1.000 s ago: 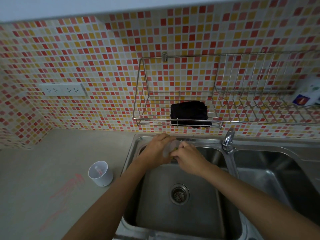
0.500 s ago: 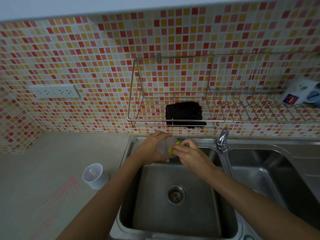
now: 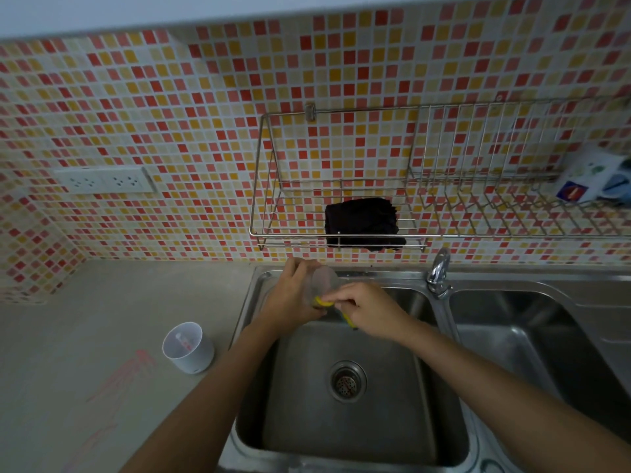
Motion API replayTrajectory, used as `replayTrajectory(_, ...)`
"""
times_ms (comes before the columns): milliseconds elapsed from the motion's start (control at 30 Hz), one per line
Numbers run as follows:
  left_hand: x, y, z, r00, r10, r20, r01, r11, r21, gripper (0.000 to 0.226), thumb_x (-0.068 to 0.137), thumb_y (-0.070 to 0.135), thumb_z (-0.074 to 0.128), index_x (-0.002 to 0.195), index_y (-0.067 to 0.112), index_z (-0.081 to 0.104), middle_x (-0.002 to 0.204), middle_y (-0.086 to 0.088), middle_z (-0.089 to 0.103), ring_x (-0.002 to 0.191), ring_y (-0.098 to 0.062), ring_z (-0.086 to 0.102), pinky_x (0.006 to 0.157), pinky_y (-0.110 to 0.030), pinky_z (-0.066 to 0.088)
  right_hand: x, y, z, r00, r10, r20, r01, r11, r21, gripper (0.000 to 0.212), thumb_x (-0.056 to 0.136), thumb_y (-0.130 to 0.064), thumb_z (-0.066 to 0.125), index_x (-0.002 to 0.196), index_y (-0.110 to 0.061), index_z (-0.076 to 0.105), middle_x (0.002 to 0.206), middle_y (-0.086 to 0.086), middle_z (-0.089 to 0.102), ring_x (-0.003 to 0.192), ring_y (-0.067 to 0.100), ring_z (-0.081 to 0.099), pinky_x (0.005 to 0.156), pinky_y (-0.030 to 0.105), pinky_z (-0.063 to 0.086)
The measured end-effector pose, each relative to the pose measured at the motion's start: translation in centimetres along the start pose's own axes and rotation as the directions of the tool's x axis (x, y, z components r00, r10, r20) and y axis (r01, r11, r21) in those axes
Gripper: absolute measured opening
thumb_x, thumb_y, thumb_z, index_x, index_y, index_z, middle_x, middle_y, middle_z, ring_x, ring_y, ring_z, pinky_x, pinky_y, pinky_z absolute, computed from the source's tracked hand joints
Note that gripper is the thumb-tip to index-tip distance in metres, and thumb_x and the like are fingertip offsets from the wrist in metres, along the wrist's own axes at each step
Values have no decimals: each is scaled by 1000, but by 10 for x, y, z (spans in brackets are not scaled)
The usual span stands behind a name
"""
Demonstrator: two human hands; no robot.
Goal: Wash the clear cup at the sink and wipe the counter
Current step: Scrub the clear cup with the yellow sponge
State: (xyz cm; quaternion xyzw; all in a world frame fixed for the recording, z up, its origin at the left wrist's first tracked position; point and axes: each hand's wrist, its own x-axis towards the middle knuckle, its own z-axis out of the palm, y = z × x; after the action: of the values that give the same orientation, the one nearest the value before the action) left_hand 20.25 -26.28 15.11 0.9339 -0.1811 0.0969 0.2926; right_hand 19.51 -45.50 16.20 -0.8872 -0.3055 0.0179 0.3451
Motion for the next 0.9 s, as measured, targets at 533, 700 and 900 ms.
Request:
replayTrajectory(533,-11,-4,0,1000,17,26,-17,1000,4,77,65,33,80,134,23,48,135,1,51,123,-17,45,100,-32,40,12,18,15,983,-183,-29,161,920,-359,37,75,1,72,106,-20,74,104,-4,72,103,17,57,84,35,48)
replayTrajectory(700,-8,-7,1,996,4,87,-8,999,47,77,65,31,82,134,19,50,132,-1,52,121,-19,46,99,-26,36,0,13,30,983,-155,-98,112,930,-349,32,76,-2,71,103,-17,74,99,-1,72,100,21,58,85,35,49)
replayTrajectory(900,-11,0,9,987,13,162,-25,997,72,76,64,22,80,134,17,49,128,-1,54,118,-17,48,95,-17,28,2,26,28,996,-82,43,92,926,-367,33,74,-11,73,104,-24,74,100,-5,70,99,19,57,85,38,50)
